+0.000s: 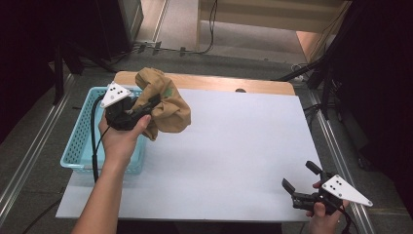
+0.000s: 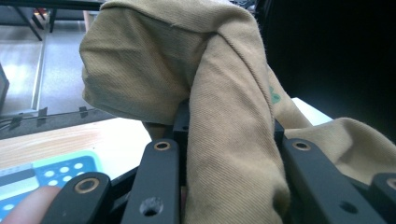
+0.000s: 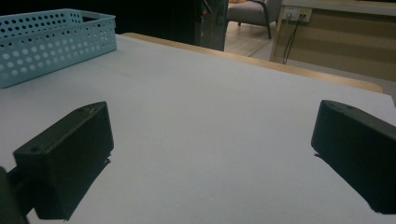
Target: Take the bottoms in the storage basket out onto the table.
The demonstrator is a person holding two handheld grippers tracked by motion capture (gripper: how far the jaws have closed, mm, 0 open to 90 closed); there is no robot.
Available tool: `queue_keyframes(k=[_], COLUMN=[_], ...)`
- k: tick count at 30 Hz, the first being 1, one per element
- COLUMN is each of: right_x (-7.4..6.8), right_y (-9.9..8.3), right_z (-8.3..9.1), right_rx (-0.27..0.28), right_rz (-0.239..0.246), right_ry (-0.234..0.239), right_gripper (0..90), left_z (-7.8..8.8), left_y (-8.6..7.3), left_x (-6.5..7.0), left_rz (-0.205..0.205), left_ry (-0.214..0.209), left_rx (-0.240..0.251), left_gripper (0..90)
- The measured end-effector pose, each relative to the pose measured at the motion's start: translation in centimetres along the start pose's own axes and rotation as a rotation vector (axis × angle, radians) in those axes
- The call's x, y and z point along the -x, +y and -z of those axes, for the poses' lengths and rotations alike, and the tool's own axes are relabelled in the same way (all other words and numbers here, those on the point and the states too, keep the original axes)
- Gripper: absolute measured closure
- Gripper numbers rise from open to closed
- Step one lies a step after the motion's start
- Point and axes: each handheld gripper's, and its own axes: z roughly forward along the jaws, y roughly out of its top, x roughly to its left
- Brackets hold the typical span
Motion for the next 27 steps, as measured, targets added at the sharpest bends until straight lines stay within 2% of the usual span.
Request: queue_keyframes(k=[11,27], right_x=[0.0,0.0], right_y=[0.0,0.0], right_z=[0.0,0.0], right_rx=[0.000,0.000], right_rz=[-0.001,0.001], right_ry=[0.000,0.000], right_gripper=[0.0,0.0], left_z=[-0.7,-2.2], left_y=[-0.2,-1.0], left_x=[1.1,3.0], left_rz=[-0.013,-0.002], left_ry=[-0.026,-0.077], left_rx=[-0.001,0.002], left_gripper=[68.5,68.5])
